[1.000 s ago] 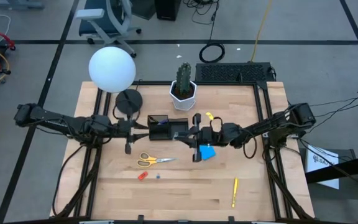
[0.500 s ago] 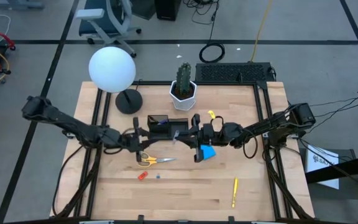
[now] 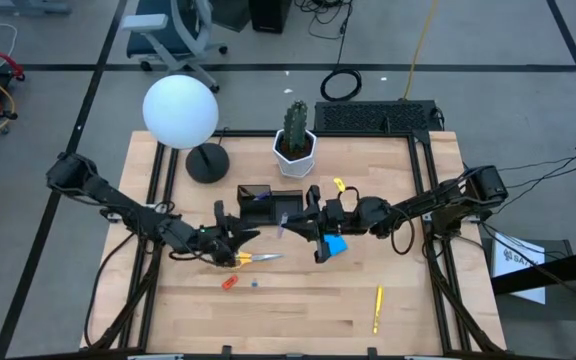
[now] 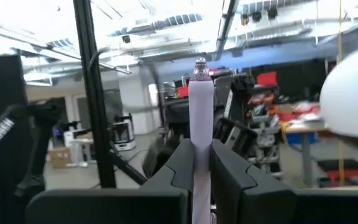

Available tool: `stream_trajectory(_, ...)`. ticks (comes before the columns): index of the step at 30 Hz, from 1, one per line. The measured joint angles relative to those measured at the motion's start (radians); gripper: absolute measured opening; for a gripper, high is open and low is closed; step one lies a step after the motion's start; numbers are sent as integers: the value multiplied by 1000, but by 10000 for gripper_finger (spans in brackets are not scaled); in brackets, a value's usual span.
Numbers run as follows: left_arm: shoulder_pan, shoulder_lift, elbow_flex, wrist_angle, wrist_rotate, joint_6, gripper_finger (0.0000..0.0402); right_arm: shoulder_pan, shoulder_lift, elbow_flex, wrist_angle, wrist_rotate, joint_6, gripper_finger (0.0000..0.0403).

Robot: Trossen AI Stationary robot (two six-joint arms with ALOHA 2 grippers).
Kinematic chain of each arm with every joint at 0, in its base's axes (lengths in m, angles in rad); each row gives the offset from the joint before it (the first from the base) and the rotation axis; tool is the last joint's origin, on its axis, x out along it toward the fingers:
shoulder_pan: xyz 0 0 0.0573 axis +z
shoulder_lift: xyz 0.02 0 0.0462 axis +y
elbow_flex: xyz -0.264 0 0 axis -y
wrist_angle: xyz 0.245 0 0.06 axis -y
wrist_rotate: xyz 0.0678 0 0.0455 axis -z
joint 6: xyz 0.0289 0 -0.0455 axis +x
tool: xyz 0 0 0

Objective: Pick and place office supplies into organizer
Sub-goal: Put the purple pen into the desk organizer

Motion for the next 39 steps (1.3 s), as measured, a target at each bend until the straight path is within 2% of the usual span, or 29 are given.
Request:
stream_trajectory(4, 14, -1, 50, 77, -1, -256, 115, 2, 0, 4, -2, -65, -73, 22)
stream_trajectory(7, 28, -1, 89, 72, 11, -416, 115, 2, 0, 7, -2, -99, -121, 22)
stream_trajectory(11, 50, -1, 136, -32, 123, -553, 115, 2, 0, 7, -11, -101, -159, 22)
stream_trajectory(14, 65, 0, 167, -122, 194, -607, 115, 2, 0, 7, -17, -101, -187, 22)
stream_trajectory(18, 81, -1, 194, -196, 204, -697, 115, 2, 0, 7, -17, -101, -204, 22)
stream_trajectory(23, 112, -1, 194, -202, 215, -795, 115, 2, 0, 7, -17, -101, -213, 22)
stream_trajectory(31, 154, -1, 194, -211, 347, -886, 115, 2, 0, 7, -18, -101, -239, 22)
stream_trajectory(39, 154, -1, 194, -232, 352, -913, 115, 2, 0, 7, -17, -100, -274, 22)
